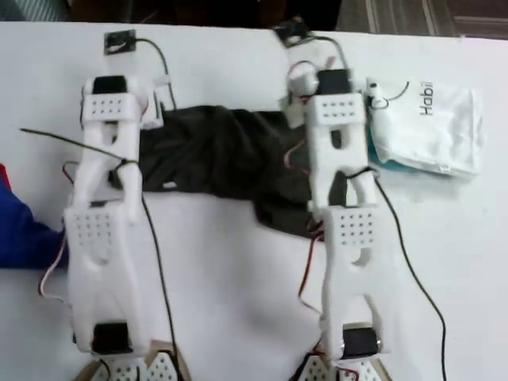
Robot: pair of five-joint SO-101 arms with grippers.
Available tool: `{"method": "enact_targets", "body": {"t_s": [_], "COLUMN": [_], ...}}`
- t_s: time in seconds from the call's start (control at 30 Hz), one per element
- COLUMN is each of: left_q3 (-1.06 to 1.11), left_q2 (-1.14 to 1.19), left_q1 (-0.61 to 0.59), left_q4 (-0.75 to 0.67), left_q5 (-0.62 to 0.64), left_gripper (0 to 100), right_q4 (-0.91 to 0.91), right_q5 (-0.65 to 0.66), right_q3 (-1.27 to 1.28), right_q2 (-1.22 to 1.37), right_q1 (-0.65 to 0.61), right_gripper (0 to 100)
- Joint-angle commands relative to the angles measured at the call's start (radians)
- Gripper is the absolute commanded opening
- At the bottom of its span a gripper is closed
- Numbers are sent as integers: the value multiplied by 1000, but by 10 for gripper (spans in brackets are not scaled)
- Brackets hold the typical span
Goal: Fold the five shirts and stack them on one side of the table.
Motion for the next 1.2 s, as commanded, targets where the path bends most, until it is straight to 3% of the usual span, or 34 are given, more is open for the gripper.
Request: {"method": "enact_targets", "body": {"t_s": [0.0, 0.17, 0.43, 0.7, 1.03, 1.17], "left_q3": [-317, -584, -624, -763, -734, -545], "left_q2": [147, 344, 396, 394, 86, -83], "left_q1": [-18, -61, -187, -140, -72, -69], "left_q4": [91, 167, 183, 321, 457, 457], "left_q5": [-68, -146, -135, -141, -143, -143], "left_gripper": [168, 168, 168, 169, 169, 169], "right_q4": [-54, -133, -211, -108, 81, 189], "right_q5": [-2, -2, -2, -2, -2, -2], "right_q3": [-14, -14, -15, -15, -15, -14], "right_q2": [50, 151, 170, 31, -274, -351], "right_q1": [59, 97, 176, 153, 136, 120], "right_gripper": [213, 212, 212, 214, 215, 215]}}
